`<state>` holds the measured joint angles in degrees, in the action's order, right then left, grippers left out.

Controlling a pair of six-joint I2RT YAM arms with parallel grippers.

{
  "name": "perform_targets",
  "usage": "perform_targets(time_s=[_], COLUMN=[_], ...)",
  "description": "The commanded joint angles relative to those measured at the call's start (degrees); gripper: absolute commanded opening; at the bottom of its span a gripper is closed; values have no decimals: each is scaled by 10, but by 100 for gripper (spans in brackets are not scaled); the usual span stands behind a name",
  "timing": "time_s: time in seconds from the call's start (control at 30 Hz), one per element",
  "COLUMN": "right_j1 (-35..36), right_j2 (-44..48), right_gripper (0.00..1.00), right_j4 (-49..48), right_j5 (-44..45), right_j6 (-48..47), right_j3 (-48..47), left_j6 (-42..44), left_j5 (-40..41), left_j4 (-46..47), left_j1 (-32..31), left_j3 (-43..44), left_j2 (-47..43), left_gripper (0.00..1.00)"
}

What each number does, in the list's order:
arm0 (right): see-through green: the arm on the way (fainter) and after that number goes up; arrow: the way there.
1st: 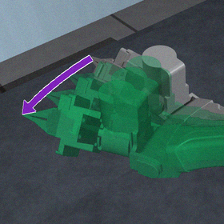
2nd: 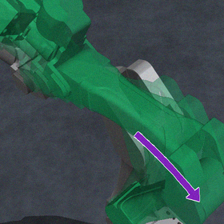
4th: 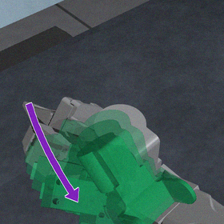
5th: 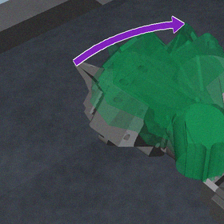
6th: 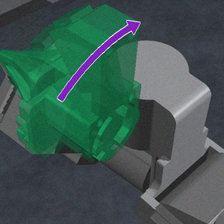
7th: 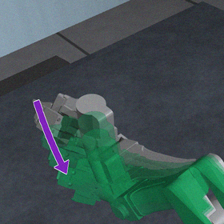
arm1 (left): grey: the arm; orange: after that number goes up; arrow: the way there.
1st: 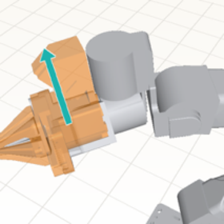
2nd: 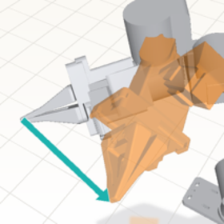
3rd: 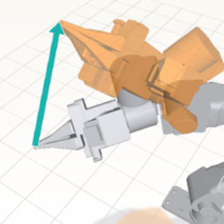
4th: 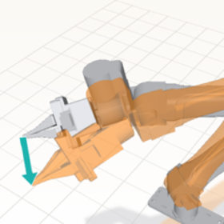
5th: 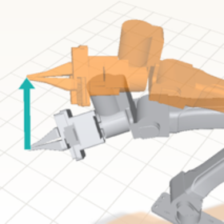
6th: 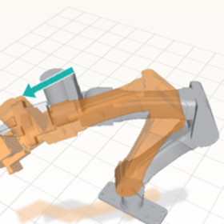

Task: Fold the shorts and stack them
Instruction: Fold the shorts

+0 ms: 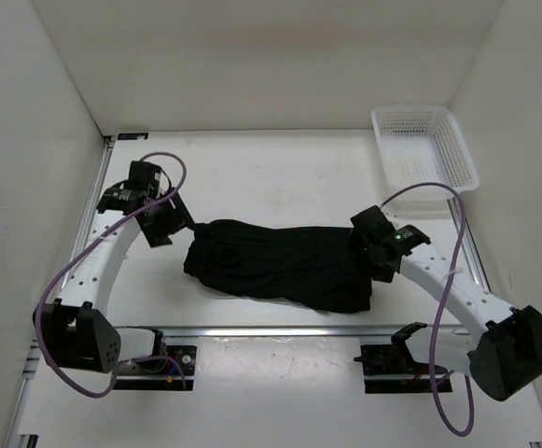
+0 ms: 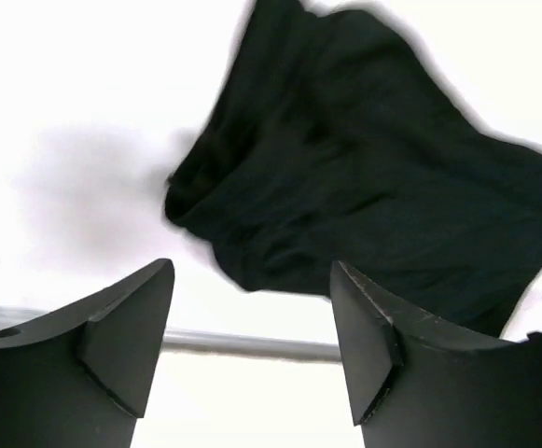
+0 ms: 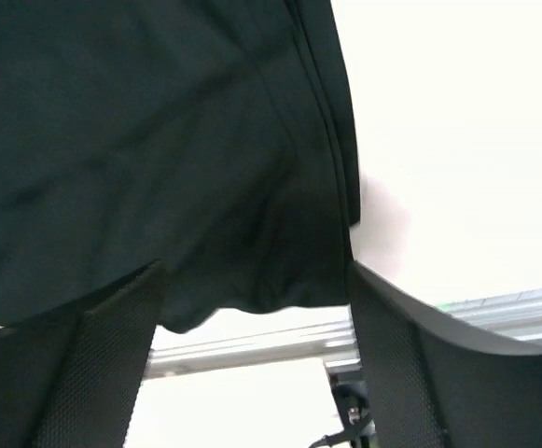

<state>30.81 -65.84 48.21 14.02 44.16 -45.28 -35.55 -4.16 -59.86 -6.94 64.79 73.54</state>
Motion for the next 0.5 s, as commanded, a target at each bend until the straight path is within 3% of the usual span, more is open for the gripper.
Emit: perform_targets(time_s=[0.0,0.03,0.1,0.23,0.3,0.47], right_j1=[-7,-23,-39,-73,-73,-92], right_j2=[8,0,-36,-134,-176,-248], right_gripper=[78,71,57,48,48,50], right_j4=[32,32,-2,-35,-56,-86], right_j5=[59,65,44,4,4,4], right_j6=[-23,-35,-59,-102,-109,-127], right_j3=[-53,-66,-75,-131,-144,-167], left_j6=[51,59,92,109,109,109], left_j5=[31,31,31,63,68,55], left_j4=[-4,-4,1,6,21,51], left_j1=[-16,-21,-40,-76,-81,-86], left_j3=[61,72,90,109,109,90], left_j2=[5,29,55,128,149,202], left_gripper=[78,78,87,98,97,79])
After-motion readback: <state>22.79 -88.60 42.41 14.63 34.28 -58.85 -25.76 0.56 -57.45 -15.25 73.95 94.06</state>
